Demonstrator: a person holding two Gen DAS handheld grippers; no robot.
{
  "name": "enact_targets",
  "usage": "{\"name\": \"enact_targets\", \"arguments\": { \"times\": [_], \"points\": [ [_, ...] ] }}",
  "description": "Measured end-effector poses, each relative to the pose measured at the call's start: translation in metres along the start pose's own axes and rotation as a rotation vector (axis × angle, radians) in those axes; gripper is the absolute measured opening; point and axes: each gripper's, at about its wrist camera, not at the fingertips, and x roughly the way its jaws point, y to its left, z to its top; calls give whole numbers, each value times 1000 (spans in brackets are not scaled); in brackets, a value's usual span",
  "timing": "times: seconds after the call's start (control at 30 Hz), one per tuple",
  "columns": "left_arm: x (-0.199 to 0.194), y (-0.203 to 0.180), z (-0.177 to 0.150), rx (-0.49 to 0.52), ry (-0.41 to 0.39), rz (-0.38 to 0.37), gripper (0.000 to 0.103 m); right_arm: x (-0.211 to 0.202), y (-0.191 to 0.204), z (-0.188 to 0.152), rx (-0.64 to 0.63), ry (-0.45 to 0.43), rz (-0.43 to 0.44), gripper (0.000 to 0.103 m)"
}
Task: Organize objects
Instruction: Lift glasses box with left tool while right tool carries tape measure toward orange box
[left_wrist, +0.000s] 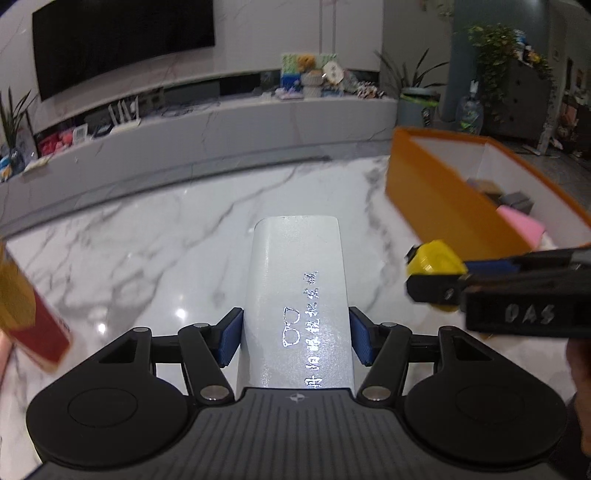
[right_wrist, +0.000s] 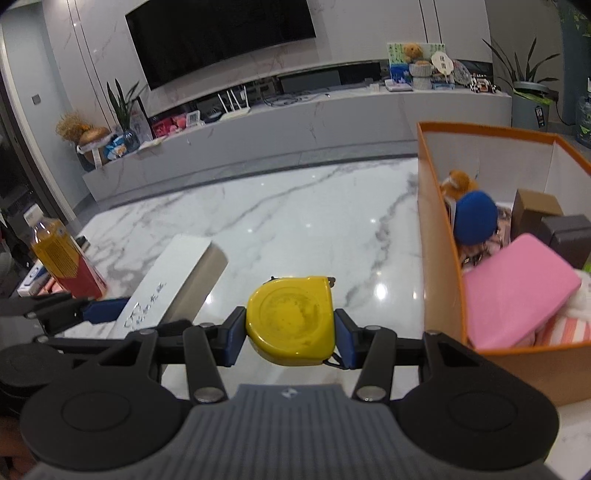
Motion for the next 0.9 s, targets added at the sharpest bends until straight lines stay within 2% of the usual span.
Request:
{"name": "enact_targets", "arguments": {
  "times": [0.13, 0.4, 0.57, 0.77, 0.9],
  "points": [
    [-1, -9, 17, 6, -23, -20, 69, -14, -10, 10, 19, -20, 23, 52],
    [1, -50, 55, 51, -73, -94, 69, -54, -41, 44, 50, -108, 1, 52],
    [15, -90, 86, 100, -96, -165, 69, -73, -74, 65, 68, -152, -56, 52],
    [46, -142, 115, 161, -83, -229, 69, -87, -122, 77, 122, -168, -129, 52],
    [73, -163, 129, 132, -53, -289, 69, -91, -152, 85, 157, -169, -172, 52]
  ]
}}
